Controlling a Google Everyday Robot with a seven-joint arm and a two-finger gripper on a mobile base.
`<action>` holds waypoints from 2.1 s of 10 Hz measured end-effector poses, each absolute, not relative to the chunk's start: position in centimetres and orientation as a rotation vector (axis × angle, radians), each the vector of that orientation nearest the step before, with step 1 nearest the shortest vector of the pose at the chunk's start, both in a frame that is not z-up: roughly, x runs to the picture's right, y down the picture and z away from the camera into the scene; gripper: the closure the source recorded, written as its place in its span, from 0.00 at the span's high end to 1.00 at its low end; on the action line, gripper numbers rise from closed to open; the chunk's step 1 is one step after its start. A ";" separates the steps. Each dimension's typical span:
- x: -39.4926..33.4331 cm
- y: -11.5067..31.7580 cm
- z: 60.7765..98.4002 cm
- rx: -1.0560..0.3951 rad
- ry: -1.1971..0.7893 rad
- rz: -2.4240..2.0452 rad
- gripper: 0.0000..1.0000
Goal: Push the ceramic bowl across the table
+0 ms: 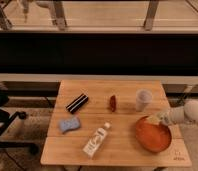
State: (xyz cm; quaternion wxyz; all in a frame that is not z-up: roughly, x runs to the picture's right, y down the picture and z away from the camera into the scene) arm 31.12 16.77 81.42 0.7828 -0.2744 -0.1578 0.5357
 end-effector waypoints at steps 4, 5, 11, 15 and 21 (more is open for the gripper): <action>31.0 16.7 81.7 -0.591 -0.343 1.175 0.46; 31.0 16.6 81.7 -0.591 -0.344 1.177 0.41; 30.7 16.3 82.1 -0.591 -0.349 1.201 0.49; 30.5 16.1 82.3 -0.592 -0.353 1.219 0.19; 29.2 14.9 82.8 -0.588 -0.361 1.226 0.41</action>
